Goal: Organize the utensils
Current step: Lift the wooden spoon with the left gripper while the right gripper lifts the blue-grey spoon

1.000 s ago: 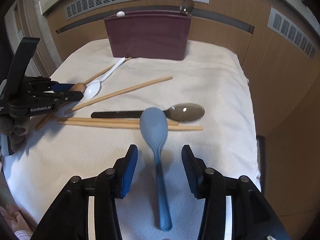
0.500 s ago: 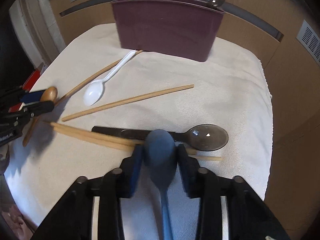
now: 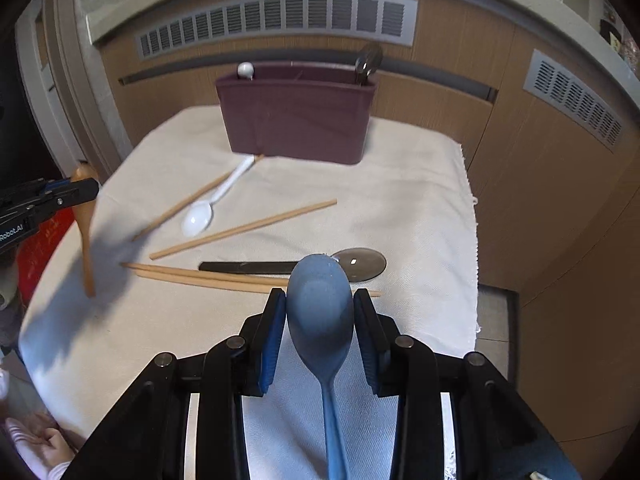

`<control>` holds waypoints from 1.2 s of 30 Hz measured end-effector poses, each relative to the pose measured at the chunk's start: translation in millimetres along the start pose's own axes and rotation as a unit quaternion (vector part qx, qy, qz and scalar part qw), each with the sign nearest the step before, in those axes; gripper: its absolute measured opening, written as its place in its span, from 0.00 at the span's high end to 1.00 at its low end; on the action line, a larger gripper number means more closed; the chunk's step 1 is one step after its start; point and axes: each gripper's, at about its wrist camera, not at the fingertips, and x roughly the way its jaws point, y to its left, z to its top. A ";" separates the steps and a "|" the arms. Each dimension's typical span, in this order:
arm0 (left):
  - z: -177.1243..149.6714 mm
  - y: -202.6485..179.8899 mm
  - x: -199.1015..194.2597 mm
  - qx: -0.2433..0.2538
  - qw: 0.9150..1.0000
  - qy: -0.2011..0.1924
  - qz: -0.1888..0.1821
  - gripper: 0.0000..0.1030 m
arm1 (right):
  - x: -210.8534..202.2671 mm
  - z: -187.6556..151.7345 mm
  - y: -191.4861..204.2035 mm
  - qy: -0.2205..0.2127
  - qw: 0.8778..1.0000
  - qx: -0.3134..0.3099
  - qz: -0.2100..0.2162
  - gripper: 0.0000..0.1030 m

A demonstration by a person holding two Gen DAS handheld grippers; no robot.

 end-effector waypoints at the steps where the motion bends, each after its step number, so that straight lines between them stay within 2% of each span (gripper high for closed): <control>1: 2.0 -2.4 -2.9 0.002 1.000 -0.004 0.000 0.89 | -4.3 1.2 -0.3 -0.007 1.000 0.003 0.003 0.69; 7: 6.7 -11.9 -8.0 0.016 1.000 -0.008 0.015 0.89 | -21.4 0.8 -1.3 -0.033 0.999 0.009 0.013 0.69; 11: -2.3 -9.9 9.5 0.033 0.999 0.041 0.006 0.85 | -13.9 -7.2 -6.0 -0.016 0.999 0.014 0.025 0.69; 16: -20.2 -8.6 48.2 0.034 0.993 0.112 -0.015 0.66 | -1.4 -16.5 -10.7 -0.001 0.999 0.028 0.031 0.69; 18: -23.5 -8.5 61.5 0.031 0.991 0.126 -0.007 0.61 | 3.2 -19.0 -12.0 0.005 0.999 0.031 0.031 0.69; 23: -25.1 -10.5 89.1 0.049 0.987 0.153 0.015 0.61 | 11.7 -23.2 -13.3 0.017 0.999 0.033 0.032 0.69; 27: -24.4 -7.6 110.4 0.034 0.983 0.180 0.013 0.61 | 16.7 -24.6 -14.6 0.023 0.999 0.036 0.033 0.69; 33: -16.6 -5.3 119.1 0.029 0.983 0.179 0.010 0.64 | 20.0 -26.8 -14.3 0.026 0.999 0.038 0.029 0.69; 34: -16.4 -4.9 118.5 0.027 0.984 0.176 0.018 0.70 | 20.0 -26.5 -13.7 0.026 0.999 0.039 0.027 0.69; 36: -16.7 -2.1 114.2 0.015 0.986 0.161 0.032 0.70 | 16.7 -26.8 -12.0 0.020 0.999 0.039 0.023 0.69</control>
